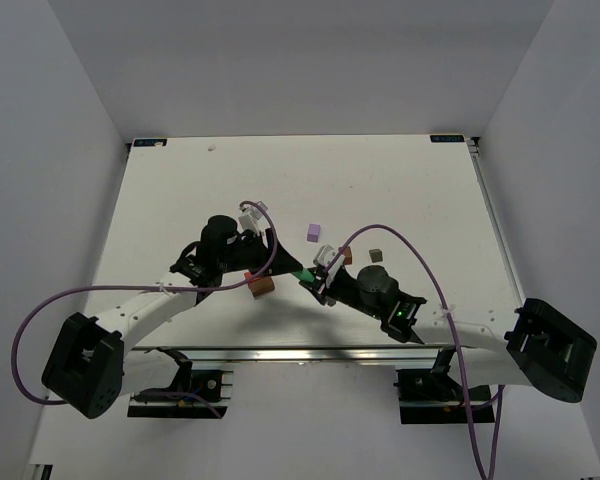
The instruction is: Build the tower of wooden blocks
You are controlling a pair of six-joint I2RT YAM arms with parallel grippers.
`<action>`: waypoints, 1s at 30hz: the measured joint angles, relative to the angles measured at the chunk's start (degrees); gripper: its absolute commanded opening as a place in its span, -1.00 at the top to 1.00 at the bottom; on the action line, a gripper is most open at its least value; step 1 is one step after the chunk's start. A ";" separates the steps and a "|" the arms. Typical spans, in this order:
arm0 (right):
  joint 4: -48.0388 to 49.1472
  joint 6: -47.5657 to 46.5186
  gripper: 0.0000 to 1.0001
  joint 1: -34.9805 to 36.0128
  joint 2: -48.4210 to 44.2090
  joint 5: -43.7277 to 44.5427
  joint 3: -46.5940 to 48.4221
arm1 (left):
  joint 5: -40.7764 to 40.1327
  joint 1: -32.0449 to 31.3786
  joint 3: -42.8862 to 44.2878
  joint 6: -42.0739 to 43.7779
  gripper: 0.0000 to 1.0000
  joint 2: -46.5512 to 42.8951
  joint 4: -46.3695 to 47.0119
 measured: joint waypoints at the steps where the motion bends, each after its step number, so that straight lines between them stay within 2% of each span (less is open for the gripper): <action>1: 0.26 -0.04 0.88 0.00 0.00 0.00 0.00 | 0.33 0.00 -0.17 -0.22 -0.18 0.00 0.59; 5: 1.29 -0.39 0.88 0.00 0.42 -0.02 0.02 | 1.64 0.00 -1.16 -1.53 0.07 0.02 2.56; 6: 1.36 -0.42 0.88 0.00 0.66 -0.02 0.02 | 1.84 0.00 -1.31 -1.81 0.20 0.02 2.93; 11: 1.79 -0.55 0.86 0.00 1.22 0.02 0.02 | 1.79 0.02 -1.53 -2.58 0.35 0.00 3.28; 14: 1.75 -0.59 0.67 0.00 1.22 0.02 0.02 | 1.66 0.02 -1.53 -2.58 0.58 -0.02 3.26; 16: 1.64 -0.61 0.46 0.00 1.27 0.02 0.09 | 1.27 -0.04 -1.51 -2.47 0.69 -0.20 3.02; 17: 1.46 -0.63 0.17 0.00 1.31 0.00 0.17 | 0.98 -0.11 -1.46 -2.29 0.75 -0.31 2.67; 19: 0.94 -0.61 -0.07 0.00 1.66 0.00 0.46 | -0.59 -0.28 -1.05 -1.57 0.80 -0.44 1.22; 20: 0.52 -0.59 -0.31 0.00 1.86 0.02 0.59 | -1.75 -0.42 -0.50 -0.92 0.81 -0.44 -0.22; 23: -1.03 -0.35 -0.65 0.00 2.19 0.72 0.83 | -6.40 -0.44 2.14 1.14 0.83 -0.44 -5.16; 25: -2.25 -0.07 -0.78 0.00 2.38 1.90 1.09 | -10.91 -0.44 4.55 2.58 0.85 -0.55 -9.09; 30: -5.55 1.20 -0.79 -1.05 2.05 5.35 1.29 | -25.03 -0.44 10.10 5.01 0.86 -1.79 -20.41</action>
